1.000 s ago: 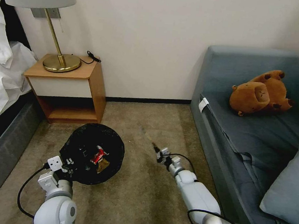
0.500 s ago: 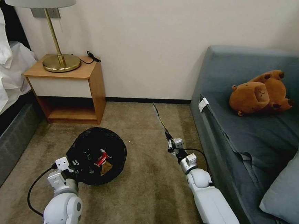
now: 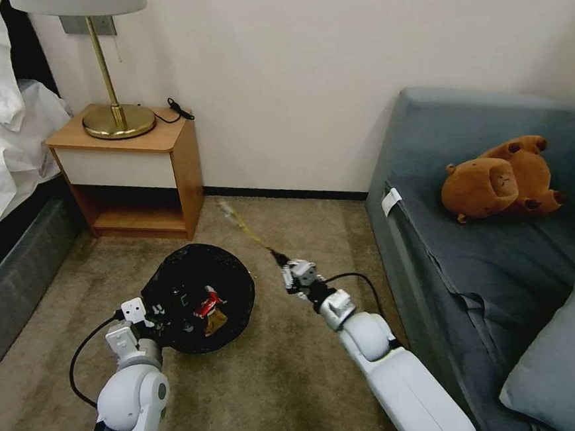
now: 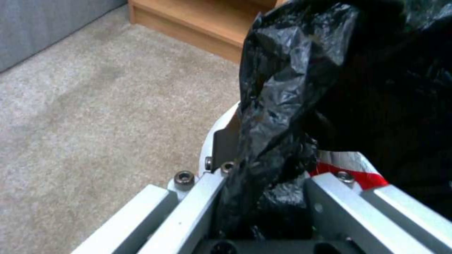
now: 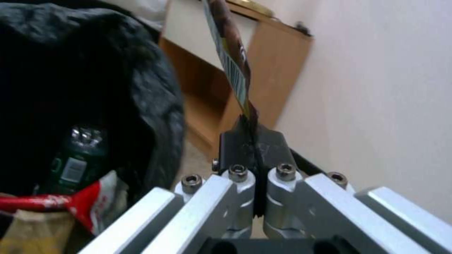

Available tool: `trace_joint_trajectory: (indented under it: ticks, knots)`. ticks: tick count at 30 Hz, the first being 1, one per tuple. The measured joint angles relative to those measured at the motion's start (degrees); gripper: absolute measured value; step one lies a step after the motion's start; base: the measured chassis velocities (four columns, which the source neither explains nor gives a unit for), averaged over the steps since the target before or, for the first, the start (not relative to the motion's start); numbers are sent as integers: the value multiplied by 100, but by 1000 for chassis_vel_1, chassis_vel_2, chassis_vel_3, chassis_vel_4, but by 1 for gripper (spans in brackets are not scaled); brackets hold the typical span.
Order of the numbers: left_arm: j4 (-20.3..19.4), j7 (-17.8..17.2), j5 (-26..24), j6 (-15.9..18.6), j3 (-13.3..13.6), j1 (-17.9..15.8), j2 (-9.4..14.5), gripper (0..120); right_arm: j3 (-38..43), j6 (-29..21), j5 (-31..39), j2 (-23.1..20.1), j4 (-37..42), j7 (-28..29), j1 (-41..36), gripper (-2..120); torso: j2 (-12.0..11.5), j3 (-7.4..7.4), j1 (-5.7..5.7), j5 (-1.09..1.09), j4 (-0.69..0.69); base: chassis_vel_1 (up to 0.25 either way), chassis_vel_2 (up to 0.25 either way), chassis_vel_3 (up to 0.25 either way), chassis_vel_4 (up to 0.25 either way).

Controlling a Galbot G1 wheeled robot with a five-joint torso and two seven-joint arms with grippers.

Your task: Pick up the trash bin, then pick up the garbage on the floor and place it into the trash bin.

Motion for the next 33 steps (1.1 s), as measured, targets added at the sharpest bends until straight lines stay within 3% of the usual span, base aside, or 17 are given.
trace_joint_trajectory:
  ticks: [3, 8, 21, 25, 33]
  knots:
    - [-33, -20, 0, 46, -4, 9, -2, 1, -187, -60, 20, -62, 0, 26, 122, 0, 0, 0, 0, -1, 2, 0, 0, 0, 0]
    - [-105, -106, 100, 251, -21, -17, -16, 1, -880, -324, 205, -535, 192, 159, 520, 0, 0, 0, 0, -1, -1, 0, 0, 0, 0]
    - [13, -271, 312, 555, 48, -216, -25, 1, -1484, -674, 521, -917, 456, 331, 955, 0, 0, 0, 0, 0, -1, 0, 0, 0, 0]
    - [43, -298, 330, 599, 46, -271, -25, 1, -1726, -736, 623, -1248, 546, 336, 1126, 0, 0, 0, 0, 0, -2, 0, 0, 0, 0]
    - [154, -326, 390, 610, 112, -362, -26, 1, -1835, -871, 793, -1332, 736, 385, 1231, 0, 0, 0, 0, 0, -1, 0, 0, 0, 0]
